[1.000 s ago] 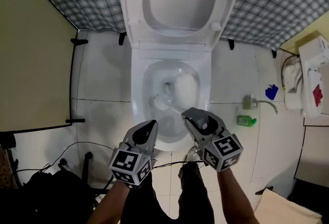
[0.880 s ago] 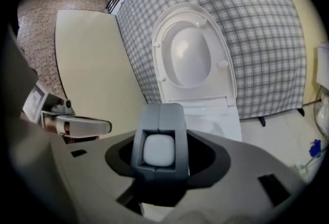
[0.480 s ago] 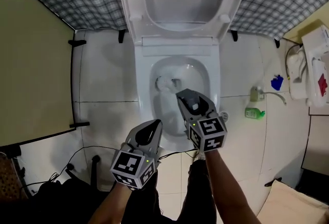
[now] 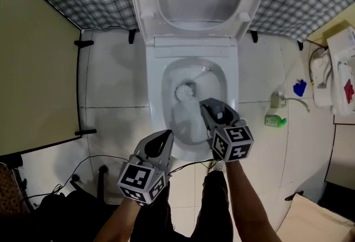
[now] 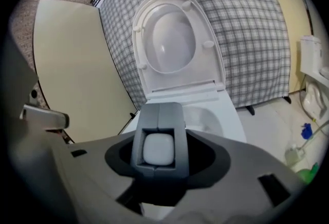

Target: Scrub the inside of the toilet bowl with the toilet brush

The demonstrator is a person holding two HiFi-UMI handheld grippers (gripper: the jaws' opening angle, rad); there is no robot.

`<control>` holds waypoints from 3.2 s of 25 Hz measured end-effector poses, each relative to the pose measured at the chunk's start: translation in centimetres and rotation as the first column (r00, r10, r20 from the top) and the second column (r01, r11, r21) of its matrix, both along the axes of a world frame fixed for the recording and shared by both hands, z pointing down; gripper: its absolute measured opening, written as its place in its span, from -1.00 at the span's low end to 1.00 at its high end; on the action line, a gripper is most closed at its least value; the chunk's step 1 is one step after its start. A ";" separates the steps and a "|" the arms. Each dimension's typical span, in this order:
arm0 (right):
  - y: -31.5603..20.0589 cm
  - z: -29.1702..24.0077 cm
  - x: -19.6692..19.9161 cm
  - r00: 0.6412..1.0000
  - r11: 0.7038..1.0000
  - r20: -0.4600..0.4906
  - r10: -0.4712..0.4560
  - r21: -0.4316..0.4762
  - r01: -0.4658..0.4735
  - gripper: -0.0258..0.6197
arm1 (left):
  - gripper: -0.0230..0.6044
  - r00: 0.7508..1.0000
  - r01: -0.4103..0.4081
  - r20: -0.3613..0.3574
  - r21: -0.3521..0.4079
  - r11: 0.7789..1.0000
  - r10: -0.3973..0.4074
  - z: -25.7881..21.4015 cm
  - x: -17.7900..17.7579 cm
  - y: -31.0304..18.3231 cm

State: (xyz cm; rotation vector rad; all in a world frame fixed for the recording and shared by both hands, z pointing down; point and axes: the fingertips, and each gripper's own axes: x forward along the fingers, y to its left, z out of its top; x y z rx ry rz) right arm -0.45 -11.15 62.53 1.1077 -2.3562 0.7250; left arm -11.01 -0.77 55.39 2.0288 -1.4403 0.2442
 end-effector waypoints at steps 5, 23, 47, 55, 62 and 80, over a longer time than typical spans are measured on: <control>3.9 -2.8 -1.8 0.992 0.991 -0.003 -0.129 0.023 0.129 -0.26 | -0.90 1.000 0.006 -0.005 -0.004 1.000 -0.006 -0.2 0.7 0.2; 7.1 -3.8 -3.5 0.969 0.972 -0.081 -0.232 0.027 0.235 -0.26 | -0.90 0.999 0.043 -0.016 -0.002 0.999 -0.043 -0.3 -0.7 0.7; 6.1 -2.4 2.2 0.954 0.963 -0.158 -0.254 -0.135 0.234 -0.26 | -0.89 0.999 -0.023 -0.037 0.039 0.999 0.024 -3.1 3.5 -1.0; 5.7 -1.1 0.8 0.935 0.951 -0.200 -0.294 -0.163 0.264 -0.26 | -0.90 0.999 -0.015 -0.036 0.045 0.999 0.017 -3.6 3.2 -1.4; 2.8 3.0 0.8 0.902 0.954 -0.319 -0.290 -0.176 0.245 -0.26 | -0.90 1.000 0.000 -0.029 0.025 1.000 0.001 -2.8 2.6 -0.9; 2.9 1.6 5.7 0.890 0.967 -0.416 -0.187 -0.239 0.091 -0.26 | -0.90 0.999 -0.003 -0.040 0.032 0.999 0.004 -3.9 2.0 -1.0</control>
